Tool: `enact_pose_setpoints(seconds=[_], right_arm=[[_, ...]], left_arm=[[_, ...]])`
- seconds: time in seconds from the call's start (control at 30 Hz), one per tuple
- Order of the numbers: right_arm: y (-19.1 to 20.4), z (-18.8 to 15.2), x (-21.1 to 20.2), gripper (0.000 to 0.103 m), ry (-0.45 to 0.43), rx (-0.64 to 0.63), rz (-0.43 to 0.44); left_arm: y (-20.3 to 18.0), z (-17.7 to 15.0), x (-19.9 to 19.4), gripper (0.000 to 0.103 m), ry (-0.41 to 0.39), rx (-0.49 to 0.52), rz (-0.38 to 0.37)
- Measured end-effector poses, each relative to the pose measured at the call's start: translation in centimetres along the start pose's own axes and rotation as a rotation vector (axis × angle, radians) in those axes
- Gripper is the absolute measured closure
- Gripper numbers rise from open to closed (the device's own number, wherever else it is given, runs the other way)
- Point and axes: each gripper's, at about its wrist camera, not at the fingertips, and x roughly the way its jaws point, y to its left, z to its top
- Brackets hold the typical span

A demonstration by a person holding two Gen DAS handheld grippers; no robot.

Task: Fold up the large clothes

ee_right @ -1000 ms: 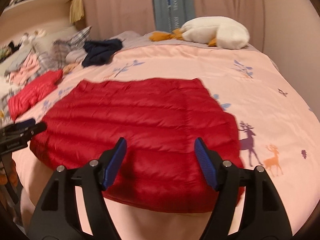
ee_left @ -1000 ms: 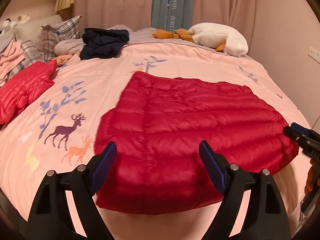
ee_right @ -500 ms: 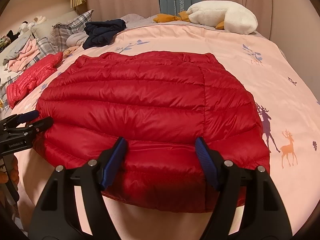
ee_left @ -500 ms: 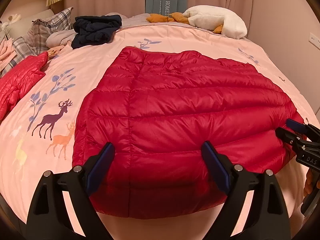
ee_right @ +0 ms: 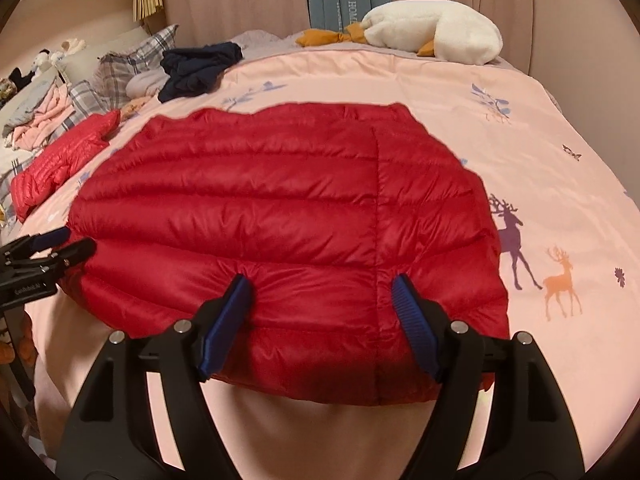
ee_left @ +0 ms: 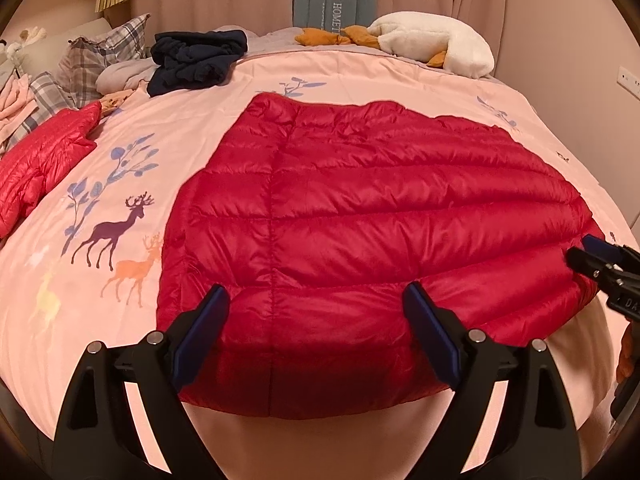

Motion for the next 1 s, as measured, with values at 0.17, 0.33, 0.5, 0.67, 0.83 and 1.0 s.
enact_pose_setpoints(seconds=[0.17,0.33,0.5,0.67,0.83,1.0], right_arm=[[-0.2,-0.1,-0.3,0.027,0.0,0.018,0.013],[-0.8,-0.1,-1.6,0.028,-0.024,0.031,0.02],[-0.9,-0.5,-0.8,0.027,0.001,0.031,0.021],[-1.1,-0.7,-0.5,0.027,0.015,0.046,0.035],[-1.4,-1.0,-0.6,0.027,0.022,0.065,0.055],[-1.6,-0.9,-1.4,0.027,0.008,0.075,0.064]], left_arm=[[0.2,-0.2,0.1,0.013,0.01,-0.005,-0.007],[0.2,-0.5,-0.4,0.013,0.009,0.001,0.002],[0.3,-0.6,-0.3,0.013,0.016,-0.002,-0.003],[0.2,-0.7,-0.1,0.013,0.021,0.0,-0.001],[0.3,-0.8,-0.1,0.013,0.024,0.002,-0.004],[0.3,-0.8,-0.1,0.013,0.027,0.001,-0.002]])
